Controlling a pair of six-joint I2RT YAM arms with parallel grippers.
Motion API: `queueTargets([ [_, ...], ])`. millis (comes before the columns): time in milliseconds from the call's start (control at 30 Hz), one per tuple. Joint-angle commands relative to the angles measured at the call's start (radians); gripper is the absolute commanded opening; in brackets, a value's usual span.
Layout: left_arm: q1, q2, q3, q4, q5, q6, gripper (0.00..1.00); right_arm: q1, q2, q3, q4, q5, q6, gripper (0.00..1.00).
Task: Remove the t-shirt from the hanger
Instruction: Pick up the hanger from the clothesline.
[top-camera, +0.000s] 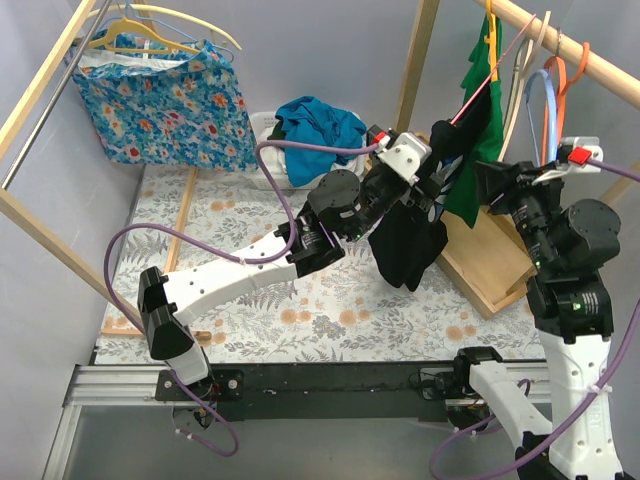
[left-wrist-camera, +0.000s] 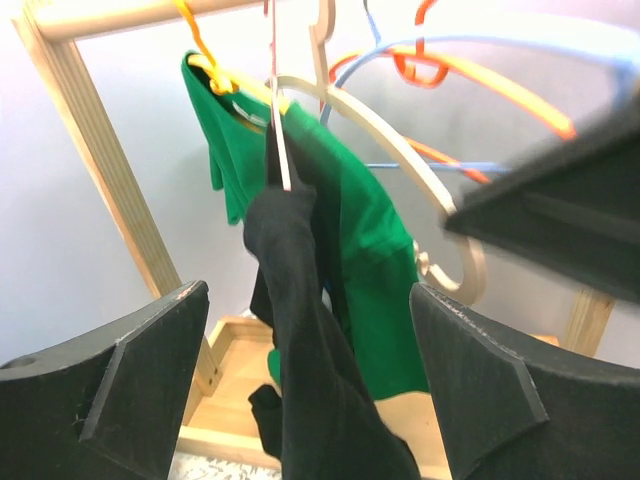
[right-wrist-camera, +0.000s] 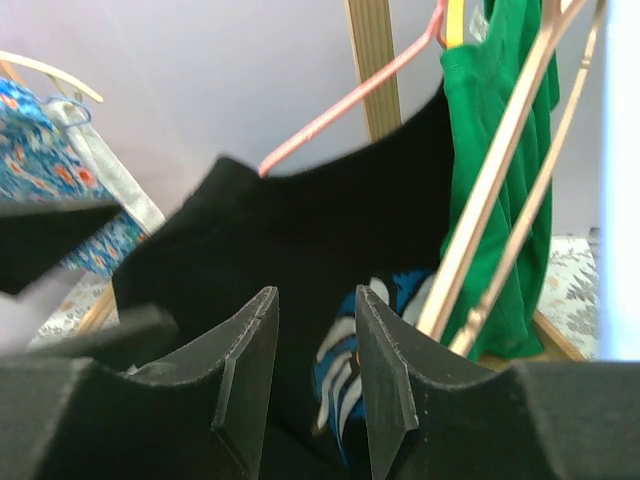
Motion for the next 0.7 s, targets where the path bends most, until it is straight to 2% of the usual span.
queueTargets([
  [0, 0.009, 0.005, 0.163, -0.087, 0.008, -0.035, 0.81, -0.005, -0.069, -0.065, -0.075, 0.028, -0.034, 0.45],
  [167, 0.009, 0.079, 0.314, -0.252, 0.025, -0.101, 0.75, -0.005, -0.119, -0.219, -0.133, 0.032, -0.033, 0.43],
  [367, 0.012, 0.154, 0.451, -0.399, 0.027, -0.140, 0.65, -0.005, -0.164, -0.319, -0.153, -0.012, -0.028, 0.41],
  [500, 0.015, 0.187, 0.472, -0.457, -0.005, -0.172, 0.64, -0.006, -0.184, -0.327, -0.173, -0.011, -0.039, 0.41],
  [667, 0.016, 0.179, 0.436, -0.471, -0.064, -0.183, 0.56, -0.006, -0.196, -0.339, -0.175, -0.026, -0.040, 0.41],
])
